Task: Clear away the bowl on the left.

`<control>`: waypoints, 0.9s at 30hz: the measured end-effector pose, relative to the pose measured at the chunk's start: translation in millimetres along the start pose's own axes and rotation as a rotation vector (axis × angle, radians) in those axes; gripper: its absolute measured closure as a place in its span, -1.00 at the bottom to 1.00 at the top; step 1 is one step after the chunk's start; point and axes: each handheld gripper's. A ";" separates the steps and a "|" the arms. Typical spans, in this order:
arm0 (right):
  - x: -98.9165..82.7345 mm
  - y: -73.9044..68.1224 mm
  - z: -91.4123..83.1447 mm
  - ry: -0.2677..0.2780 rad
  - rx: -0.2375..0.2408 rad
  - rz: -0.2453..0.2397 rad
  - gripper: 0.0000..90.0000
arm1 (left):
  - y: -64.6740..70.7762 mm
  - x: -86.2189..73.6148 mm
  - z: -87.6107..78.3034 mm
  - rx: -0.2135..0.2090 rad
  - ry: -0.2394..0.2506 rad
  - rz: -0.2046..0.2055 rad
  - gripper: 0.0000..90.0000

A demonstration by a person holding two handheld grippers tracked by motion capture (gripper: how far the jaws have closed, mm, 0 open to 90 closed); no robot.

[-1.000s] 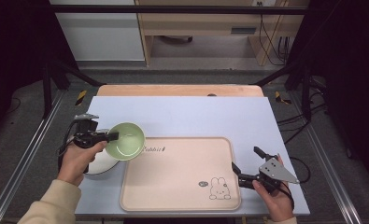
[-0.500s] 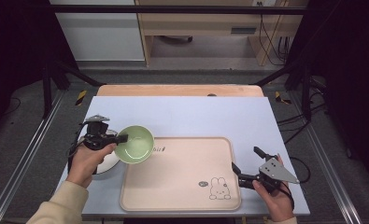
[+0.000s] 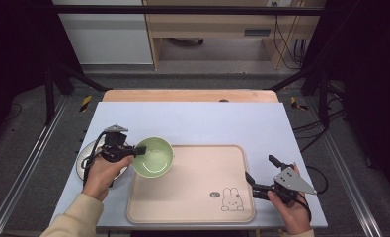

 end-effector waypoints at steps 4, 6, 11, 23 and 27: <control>-0.1 0.0 0.0 0.000 0.001 0.000 -0.88 | 4.6 -3.7 8.9 -0.005 -0.013 0.001 0.85; 0.0 -0.1 0.2 -0.001 0.001 -0.001 -0.88 | 6.8 -5.1 13.6 -0.009 -0.019 0.004 0.85; -0.2 -0.1 0.2 0.000 0.001 -0.001 -0.88 | 14.3 -8.0 25.4 -0.030 -0.031 -0.001 0.85; -0.1 0.7 -0.7 0.000 0.001 0.001 -0.88 | 27.6 -12.1 39.0 -0.037 -0.061 0.019 0.85; -0.2 0.8 -0.7 -0.001 0.001 0.001 -0.88 | 28.6 -13.7 41.8 -0.034 -0.069 0.024 0.85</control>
Point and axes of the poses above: each handheld gripper's, and its own axes: z roughly forward along the jaws, x roughly out of its top, y roughly to its right, and after that the axes turned 15 degrees about -z, right-handed
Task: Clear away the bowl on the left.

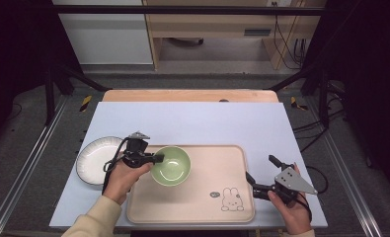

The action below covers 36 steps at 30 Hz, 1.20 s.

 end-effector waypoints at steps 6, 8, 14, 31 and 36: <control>0.0 0.1 0.0 0.000 0.000 0.001 -0.88 | 1.8 -3.2 4.6 -0.003 -0.013 0.003 0.85; 0.0 0.2 -0.1 0.001 -0.001 0.000 -0.88 | 2.5 -4.1 5.8 -0.003 -0.013 0.002 0.85; -0.1 0.4 -0.1 0.001 -0.001 -0.001 -0.88 | 3.3 -5.6 8.7 -0.004 -0.018 0.003 0.85; -0.2 0.7 -0.5 0.001 -0.002 0.000 -0.88 | 9.0 -13.6 23.2 -0.019 -0.047 0.000 0.84; -0.2 0.7 -0.4 0.001 -0.002 0.000 -0.88 | 12.1 -16.0 27.8 -0.023 -0.060 0.008 0.84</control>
Point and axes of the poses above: each handheld gripper's, and its own axes: z roughly forward along the jaws, x roughly out of its top, y roughly to its right, and after that the axes turned 15 degrees about -z, right-handed
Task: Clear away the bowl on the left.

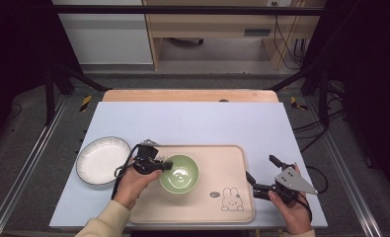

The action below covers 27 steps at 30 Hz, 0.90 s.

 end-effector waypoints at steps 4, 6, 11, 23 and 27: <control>0.0 0.0 0.0 -0.001 0.000 0.002 -0.88 | 1.0 -1.0 2.2 -0.007 0.001 -0.008 0.85; -0.1 0.1 0.1 -0.001 0.000 0.002 -0.88 | 1.3 -1.5 3.0 -0.004 -0.002 -0.006 0.85; -0.3 0.5 -0.1 -0.001 0.000 0.002 -0.88 | 0.8 -3.9 5.3 -0.006 -0.009 -0.007 0.84; -0.3 0.1 0.2 -0.002 0.001 0.002 -0.88 | -0.5 -4.4 6.6 -0.015 -0.014 -0.022 0.85; -0.3 0.0 0.3 -0.002 0.002 0.000 -0.88 | -1.3 -4.4 7.0 -0.014 -0.016 -0.031 0.85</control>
Point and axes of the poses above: each handheld gripper's, and its own axes: z roughly forward along the jaws, x roughly out of its top, y roughly to its right, and after that the axes turned 15 degrees about -z, right-handed
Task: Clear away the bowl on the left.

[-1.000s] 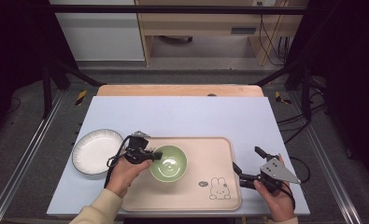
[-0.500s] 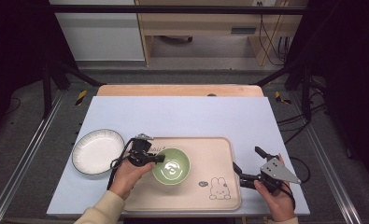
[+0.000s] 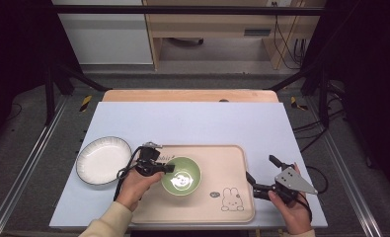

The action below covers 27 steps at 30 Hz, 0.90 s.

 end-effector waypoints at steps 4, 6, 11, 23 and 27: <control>0.0 0.0 -0.1 0.000 0.000 0.000 -0.88 | -0.8 0.0 0.4 -0.002 -0.001 -0.007 0.85; 0.0 0.0 0.0 0.000 0.000 0.000 -0.88 | -1.7 0.3 0.4 -0.002 -0.008 -0.008 0.85; 0.0 -0.2 0.1 -0.002 0.000 0.000 -0.88 | -1.8 0.3 0.9 -0.001 -0.004 -0.018 0.84; 0.2 -0.3 0.1 -0.003 0.002 -0.004 -0.88 | -0.3 -0.6 2.6 0.031 -0.002 0.005 0.85; -0.1 -0.1 0.0 -0.002 0.001 -0.001 -0.88 | -0.1 -0.6 2.7 0.035 -0.004 0.010 0.85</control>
Point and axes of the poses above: each handheld gripper's, and its own axes: z roughly forward along the jaws, x roughly out of its top, y roughly to its right, and after that the axes turned 15 degrees about -z, right-handed
